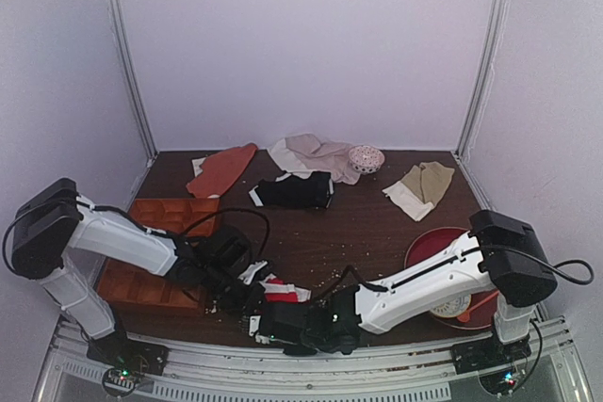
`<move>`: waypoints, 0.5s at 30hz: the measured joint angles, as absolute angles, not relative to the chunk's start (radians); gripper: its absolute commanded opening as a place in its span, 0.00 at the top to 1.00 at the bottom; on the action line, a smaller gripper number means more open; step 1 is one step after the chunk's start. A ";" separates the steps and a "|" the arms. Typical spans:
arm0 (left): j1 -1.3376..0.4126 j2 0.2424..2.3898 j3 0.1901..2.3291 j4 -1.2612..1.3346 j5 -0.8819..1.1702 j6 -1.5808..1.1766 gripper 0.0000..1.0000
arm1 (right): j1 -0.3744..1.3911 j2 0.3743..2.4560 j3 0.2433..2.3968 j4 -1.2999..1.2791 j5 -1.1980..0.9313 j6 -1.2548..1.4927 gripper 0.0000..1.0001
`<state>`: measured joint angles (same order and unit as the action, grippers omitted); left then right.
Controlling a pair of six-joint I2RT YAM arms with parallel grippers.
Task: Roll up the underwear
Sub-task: Roll the underwear at the center of the board.
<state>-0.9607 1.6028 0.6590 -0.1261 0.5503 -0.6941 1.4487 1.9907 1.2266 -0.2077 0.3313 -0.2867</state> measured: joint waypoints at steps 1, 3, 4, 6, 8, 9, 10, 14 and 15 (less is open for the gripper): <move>-0.959 1.593 0.657 -0.140 0.546 -0.694 0.86 | 1.444 1.990 1.230 -0.206 0.317 -0.281 1.00; -0.953 1.568 0.652 -0.171 0.531 -0.693 0.78 | 1.436 1.990 1.239 -0.202 0.281 -0.265 1.00; -0.949 1.556 0.649 -0.187 0.525 -0.693 0.74 | 1.433 1.990 1.241 -0.200 0.266 -0.261 1.00; -0.929 1.517 0.633 -0.238 0.507 -0.697 0.74 | 1.425 1.988 1.246 -0.204 0.243 -0.241 1.00; -0.909 1.481 0.620 -0.285 0.493 -0.699 0.73 | 1.415 1.986 1.255 -0.212 0.217 -0.224 1.00; -0.903 1.470 0.618 -0.302 0.488 -0.699 0.72 | 1.412 1.986 1.259 -0.216 0.206 -0.219 1.00; -0.898 1.458 0.617 -0.322 0.481 -0.699 0.72 | 1.407 1.986 1.264 -0.222 0.191 -0.210 1.00; -0.888 1.440 0.611 -0.407 0.442 -0.699 0.72 | 1.392 1.984 1.282 -0.271 0.133 -0.184 1.00; -0.884 1.436 0.612 -0.421 0.438 -0.699 0.72 | 1.387 1.984 1.290 -0.284 0.120 -0.179 1.00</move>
